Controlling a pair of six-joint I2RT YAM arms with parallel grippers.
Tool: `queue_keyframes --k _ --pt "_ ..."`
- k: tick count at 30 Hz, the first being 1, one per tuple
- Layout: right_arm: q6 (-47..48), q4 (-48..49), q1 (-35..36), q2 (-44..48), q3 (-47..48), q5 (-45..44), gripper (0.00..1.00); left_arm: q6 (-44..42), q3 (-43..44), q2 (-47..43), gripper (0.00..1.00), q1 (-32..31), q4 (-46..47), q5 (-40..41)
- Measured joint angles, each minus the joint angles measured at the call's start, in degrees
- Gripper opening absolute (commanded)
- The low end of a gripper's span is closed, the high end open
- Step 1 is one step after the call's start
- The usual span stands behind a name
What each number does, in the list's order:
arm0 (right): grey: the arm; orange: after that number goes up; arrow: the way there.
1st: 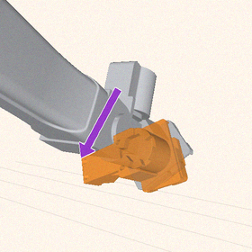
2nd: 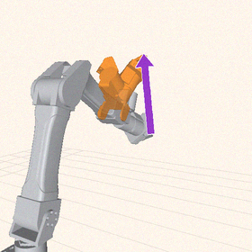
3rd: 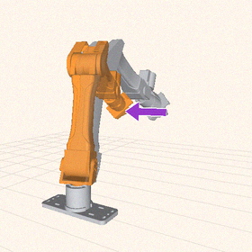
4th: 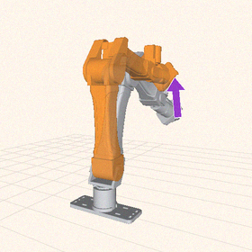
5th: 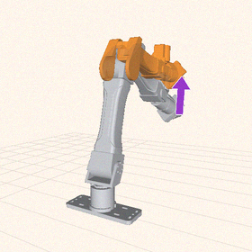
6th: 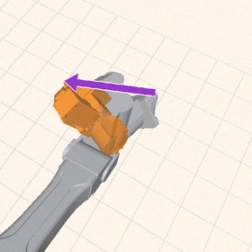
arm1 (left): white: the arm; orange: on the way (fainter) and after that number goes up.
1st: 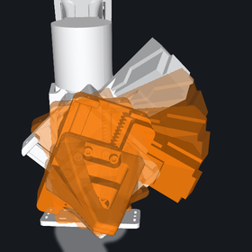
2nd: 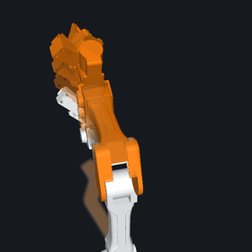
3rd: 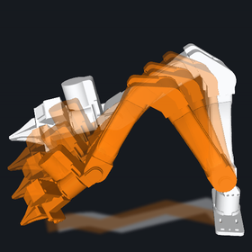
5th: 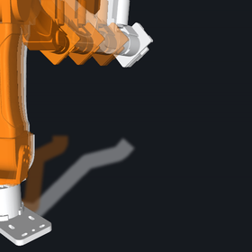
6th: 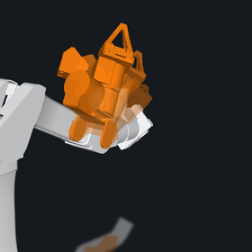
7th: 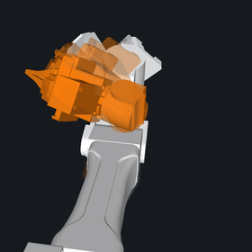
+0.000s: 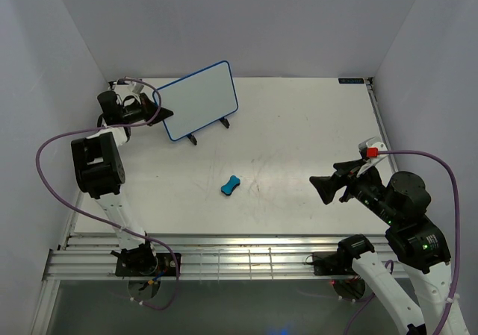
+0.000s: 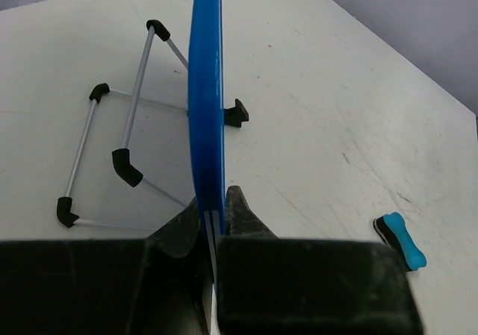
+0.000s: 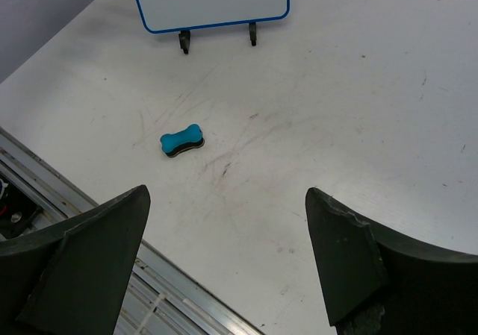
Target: Erase the whiteboard
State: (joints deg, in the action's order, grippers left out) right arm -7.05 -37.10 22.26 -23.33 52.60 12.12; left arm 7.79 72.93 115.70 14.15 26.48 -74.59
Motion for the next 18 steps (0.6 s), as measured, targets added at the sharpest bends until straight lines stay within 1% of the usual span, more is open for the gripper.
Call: queue_keyframes --k 18 --pt "0.0 0.8 0.0 0.0 0.0 0.3 0.90 -1.3 -0.3 1.3 0.00 -0.2 -1.3 0.2"
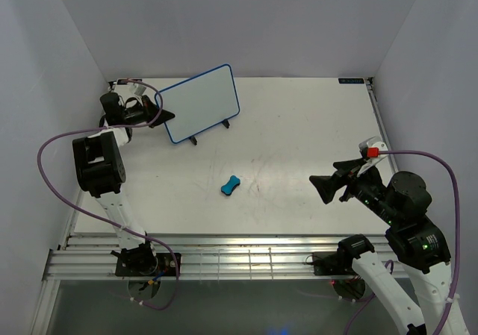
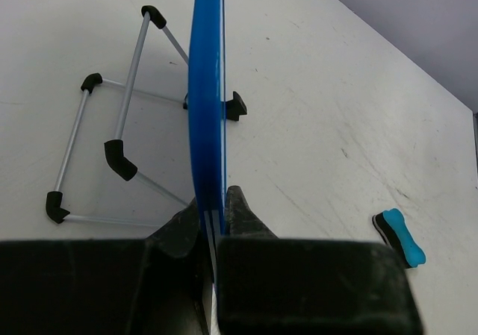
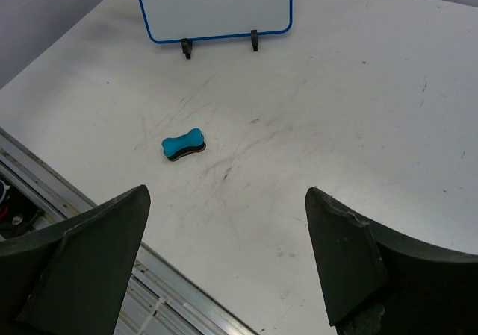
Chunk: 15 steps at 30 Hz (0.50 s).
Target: Erase the whiteboard
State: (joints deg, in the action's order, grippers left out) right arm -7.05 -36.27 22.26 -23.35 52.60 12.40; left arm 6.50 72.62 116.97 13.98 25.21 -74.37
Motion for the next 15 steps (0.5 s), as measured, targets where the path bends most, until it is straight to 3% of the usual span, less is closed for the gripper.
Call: queue_keyframes --k 15 --pt "0.0 0.4 0.0 0.0 0.0 0.9 0.90 -2.1 -2.6 0.0 0.00 0.6 -0.8 1.6"
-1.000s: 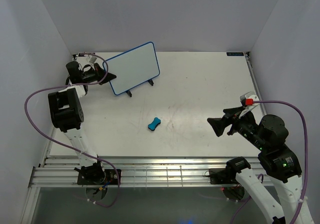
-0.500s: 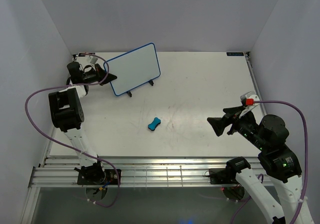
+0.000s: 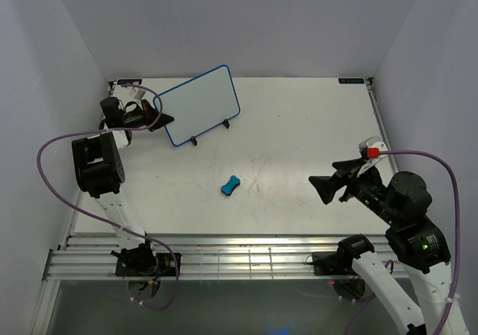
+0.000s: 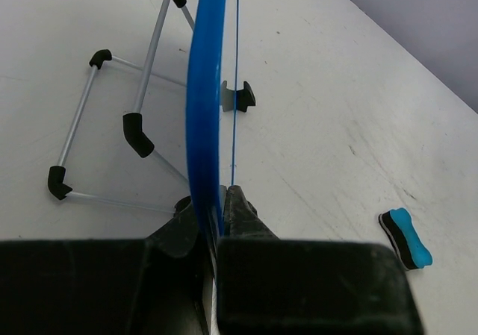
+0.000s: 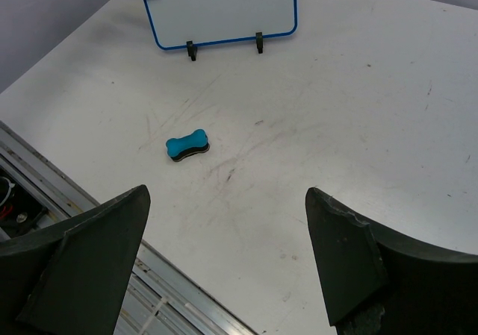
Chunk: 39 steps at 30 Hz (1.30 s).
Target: Erase the whiteboard
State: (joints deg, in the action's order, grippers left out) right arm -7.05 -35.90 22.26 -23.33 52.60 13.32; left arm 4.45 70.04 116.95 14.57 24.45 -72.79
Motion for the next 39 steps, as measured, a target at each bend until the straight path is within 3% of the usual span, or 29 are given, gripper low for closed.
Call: queue_keyframes --k 2,3,5,10,12,22,23,24,32,39 --pt "0.0 0.0 0.0 0.1 0.0 0.0 0.90 -0.1 -0.2 0.0 0.04 0.0 -0.1 0.2" --pt "0.0 0.0 0.0 0.1 0.0 0.2 0.90 -0.1 -0.2 0.0 0.18 0.0 -0.2 0.3" --pt "0.0 0.0 0.0 0.2 0.0 0.4 0.90 -0.5 -0.2 0.0 0.19 0.0 -0.3 0.5" --pt "0.0 0.0 0.0 0.3 0.0 0.8 0.90 -2.1 -0.3 0.0 0.52 0.0 -1.4 3.1" --pt "0.0 0.0 0.0 0.4 0.0 0.9 0.90 -2.7 -0.3 0.0 0.59 0.1 -2.0 4.2" --pt "0.0 0.0 0.0 0.4 0.0 1.7 0.90 -6.5 -2.3 0.0 0.77 0.3 -4.1 8.0" --pt "0.0 0.0 0.0 0.4 0.0 1.7 0.90 -6.8 -2.3 0.0 0.82 0.3 -4.2 8.3" --pt "0.0 0.0 0.0 0.4 0.0 1.8 0.90 -7.0 -2.3 0.0 0.98 0.3 -4.3 8.6" --pt "0.0 0.3 0.0 0.4 -0.2 1.9 0.90 -7.9 -2.9 -1.7 0.98 0.3 -7.0 15.0" --pt "0.2 1.3 0.0 0.0 -2.4 1.2 0.90 -5.6 -4.1 -8.7 0.98 0.7 -9.6 24.7"
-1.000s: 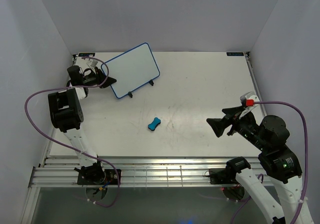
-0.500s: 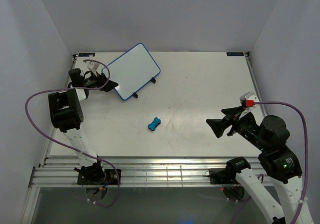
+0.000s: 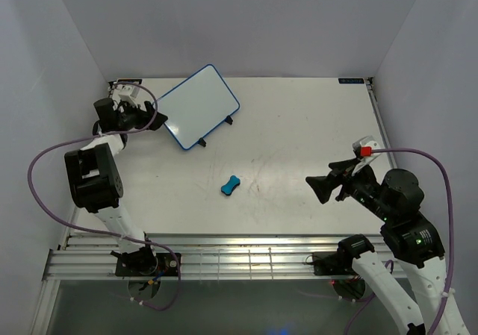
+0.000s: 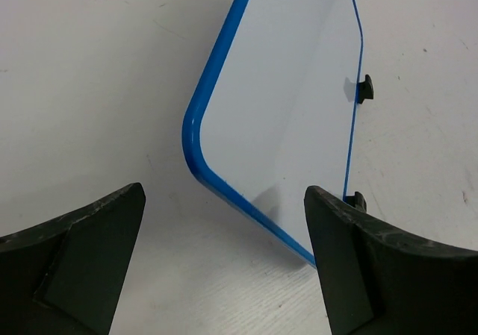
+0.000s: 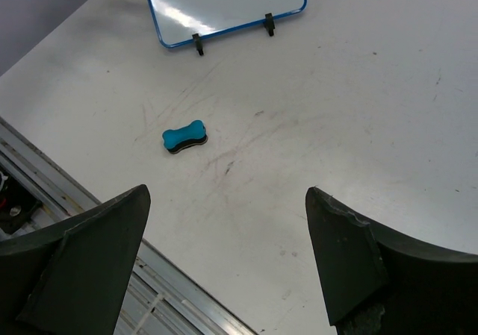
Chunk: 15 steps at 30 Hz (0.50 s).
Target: Erase the whiteboard
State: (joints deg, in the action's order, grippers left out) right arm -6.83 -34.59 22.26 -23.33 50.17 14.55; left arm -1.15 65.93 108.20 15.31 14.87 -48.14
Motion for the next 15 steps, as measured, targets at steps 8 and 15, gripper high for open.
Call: queue_keyframes --k 8,15 --pt "0.8 0.6 0.1 -7.3 -0.5 -4.1 0.90 8.8 -4.6 -14.1 0.98 0.2 -4.7 16.6" --pt "0.3 0.5 0.3 -11.7 -0.4 -11.6 0.90 19.2 -0.3 -28.5 0.98 -0.4 -20.8 34.8"
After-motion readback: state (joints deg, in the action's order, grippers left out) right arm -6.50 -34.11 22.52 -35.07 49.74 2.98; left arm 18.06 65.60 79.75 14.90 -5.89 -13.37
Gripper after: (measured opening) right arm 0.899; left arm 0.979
